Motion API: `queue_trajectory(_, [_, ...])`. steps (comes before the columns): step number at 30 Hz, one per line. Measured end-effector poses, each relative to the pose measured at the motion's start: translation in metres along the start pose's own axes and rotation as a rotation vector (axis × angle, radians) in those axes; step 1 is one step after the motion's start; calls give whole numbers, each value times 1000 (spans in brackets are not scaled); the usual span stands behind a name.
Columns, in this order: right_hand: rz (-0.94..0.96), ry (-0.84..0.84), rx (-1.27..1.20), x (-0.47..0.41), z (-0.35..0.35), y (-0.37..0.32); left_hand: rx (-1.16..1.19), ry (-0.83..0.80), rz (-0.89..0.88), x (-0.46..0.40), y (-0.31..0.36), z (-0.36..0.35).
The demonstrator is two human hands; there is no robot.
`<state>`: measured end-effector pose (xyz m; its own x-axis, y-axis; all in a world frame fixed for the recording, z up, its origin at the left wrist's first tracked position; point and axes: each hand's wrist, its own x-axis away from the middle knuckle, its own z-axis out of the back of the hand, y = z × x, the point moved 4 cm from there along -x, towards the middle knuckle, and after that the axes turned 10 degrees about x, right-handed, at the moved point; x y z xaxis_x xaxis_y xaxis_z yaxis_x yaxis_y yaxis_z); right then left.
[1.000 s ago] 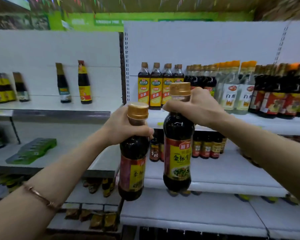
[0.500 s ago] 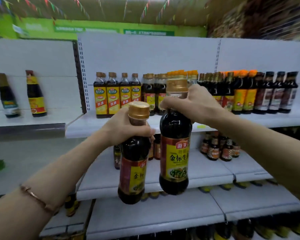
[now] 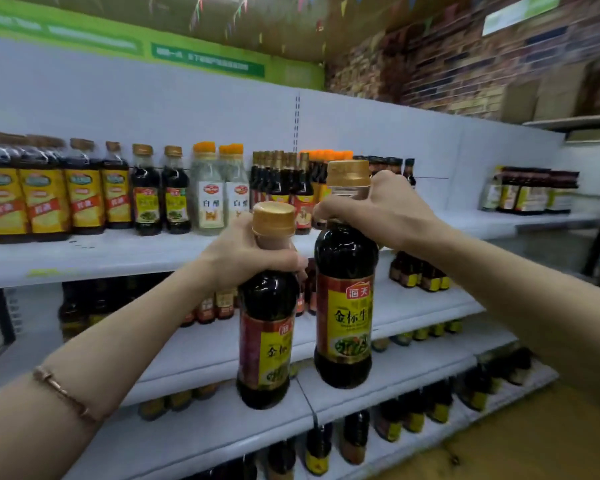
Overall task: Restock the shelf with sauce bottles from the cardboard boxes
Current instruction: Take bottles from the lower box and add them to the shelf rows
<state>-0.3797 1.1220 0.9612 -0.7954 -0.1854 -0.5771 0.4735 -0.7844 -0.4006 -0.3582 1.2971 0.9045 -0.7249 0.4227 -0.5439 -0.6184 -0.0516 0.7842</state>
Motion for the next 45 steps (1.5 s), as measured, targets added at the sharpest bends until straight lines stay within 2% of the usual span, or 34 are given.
queue_trajectory(5, [-65, 12, 41, 25, 49, 57, 51, -68, -37, -37, 3, -69])
queue_trajectory(12, [-210, 135, 101, 58, 112, 122, 91, -237, -27, -90, 9, -152])
queue_trajectory(21, [-312, 176, 218, 61, 154, 196, 216, -337, -90, -157, -13, -230])
queue_trajectory(28, [-343, 177, 270, 22, 159, 266, 267, -381, -95, -230, -55, -261])
queue_trajectory(36, [-367, 269, 293, -59, 175, 352, 278, -437, -99, -357, -101, -285])
queue_trajectory(45, [-392, 284, 345, -119, 185, 461, 324, -430, -119, -470, -155, -336])
